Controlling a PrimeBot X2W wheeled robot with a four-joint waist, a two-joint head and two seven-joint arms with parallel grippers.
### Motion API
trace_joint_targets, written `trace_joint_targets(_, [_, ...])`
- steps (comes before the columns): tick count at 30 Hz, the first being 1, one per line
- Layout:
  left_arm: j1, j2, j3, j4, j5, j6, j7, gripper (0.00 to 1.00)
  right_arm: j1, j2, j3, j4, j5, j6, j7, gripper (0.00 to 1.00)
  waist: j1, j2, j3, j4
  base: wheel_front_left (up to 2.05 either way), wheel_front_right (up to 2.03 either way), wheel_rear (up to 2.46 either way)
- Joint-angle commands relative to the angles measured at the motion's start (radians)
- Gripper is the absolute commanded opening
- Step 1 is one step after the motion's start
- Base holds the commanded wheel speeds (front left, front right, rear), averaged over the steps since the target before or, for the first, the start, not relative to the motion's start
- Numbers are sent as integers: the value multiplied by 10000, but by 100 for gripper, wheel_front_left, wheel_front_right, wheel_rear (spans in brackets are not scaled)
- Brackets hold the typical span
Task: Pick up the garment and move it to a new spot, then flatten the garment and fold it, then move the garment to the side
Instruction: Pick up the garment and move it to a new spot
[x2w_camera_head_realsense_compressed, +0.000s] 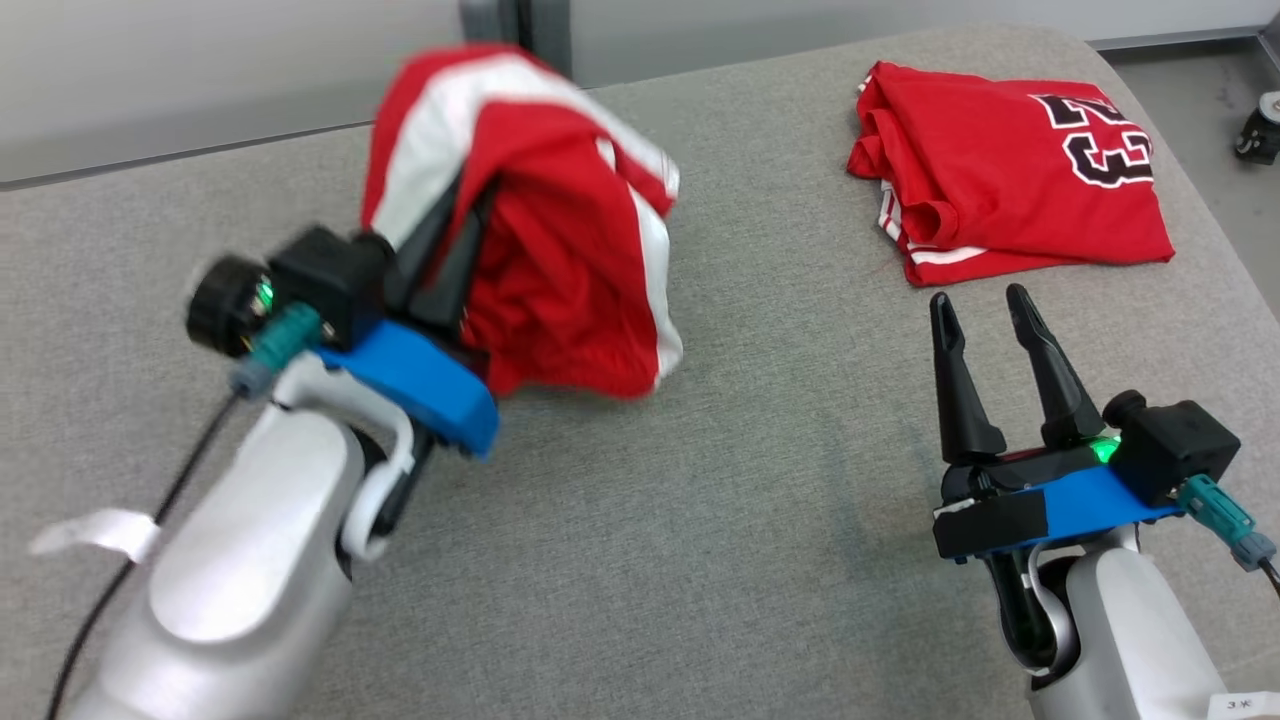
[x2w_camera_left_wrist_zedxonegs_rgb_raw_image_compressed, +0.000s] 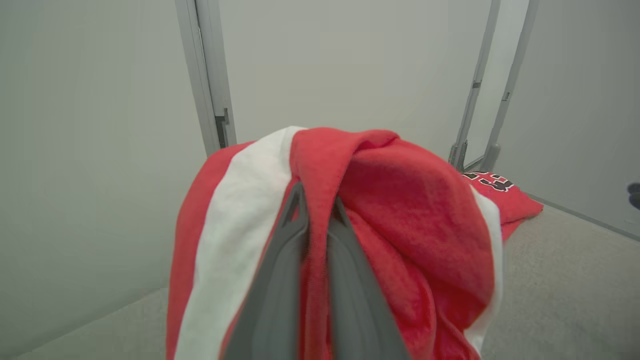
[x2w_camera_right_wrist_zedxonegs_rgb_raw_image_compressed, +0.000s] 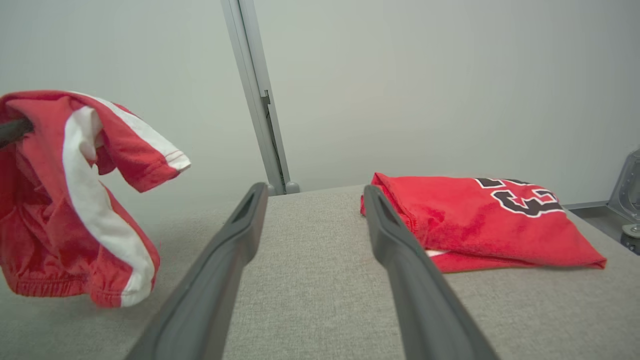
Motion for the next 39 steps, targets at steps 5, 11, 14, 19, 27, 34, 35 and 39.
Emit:
trace_joint_targets(5, [1241,-388,-476,389,-143,65,-391,0,292,-3,-239,-75,-212,1,-44,100,1,0,-109,246,0,0,0])
trace_joint_targets(11, [1926,-810,-896,992,-276,-71,-701,100,428,-4,-272,-11,-316,1,-44,100,1,0,-291,468,0,0,0])
trace_joint_targets(14, [1970,-961,-990,1174,-197,-45,-958,100,521,-4,-318,39,-380,1,-44,100,1,0,-439,617,0,0,0])
trace_joint_targets(19, [1873,-1005,-838,1023,-17,102,-1413,100,632,-4,-385,137,-480,1,-43,100,1,0,-756,890,0,0,0])
trace_joint_targets(27, [2416,-624,56,549,130,623,-1681,100,830,-3,-548,278,-585,1,-39,100,1,0,-1220,1319,0,0,0])
trace_joint_targets(34, [3444,-269,1377,-329,450,876,-1696,100,1059,-6,-882,248,-723,1,-7,100,1,0,-1574,1882,0,0,0])
trace_joint_targets(35, [3610,-257,1583,-456,512,910,-1697,100,1084,-6,-954,228,-723,1,2,100,1,0,-1608,1969,0,0,0])
trace_joint_targets(39, [4331,-238,2454,-844,735,1017,-1699,100,1268,-7,-1236,165,-831,1,52,100,1,0,-1755,2303,0,0,0])
